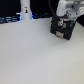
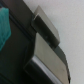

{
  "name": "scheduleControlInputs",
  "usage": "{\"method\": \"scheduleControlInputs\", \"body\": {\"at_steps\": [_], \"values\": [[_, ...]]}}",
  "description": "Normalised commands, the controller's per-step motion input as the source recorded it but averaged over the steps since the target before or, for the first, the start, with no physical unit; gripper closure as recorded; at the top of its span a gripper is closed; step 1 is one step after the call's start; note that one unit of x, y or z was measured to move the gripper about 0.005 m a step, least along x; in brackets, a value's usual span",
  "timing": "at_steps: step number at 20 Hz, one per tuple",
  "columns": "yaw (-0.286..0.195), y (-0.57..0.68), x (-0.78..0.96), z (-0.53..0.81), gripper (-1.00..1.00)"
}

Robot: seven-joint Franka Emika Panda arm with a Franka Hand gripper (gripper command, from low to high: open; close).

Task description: Open the kcup holder, insert the kcup into the holder, and close the kcup holder

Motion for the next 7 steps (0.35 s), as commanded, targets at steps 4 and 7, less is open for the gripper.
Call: {"method": "scheduleControlInputs", "body": {"at_steps": [4,7], "values": [[-0.016,0.21,0.15,0.90,-1.00],[-0.016,0.03,0.17,0.22,-1.00]]}}
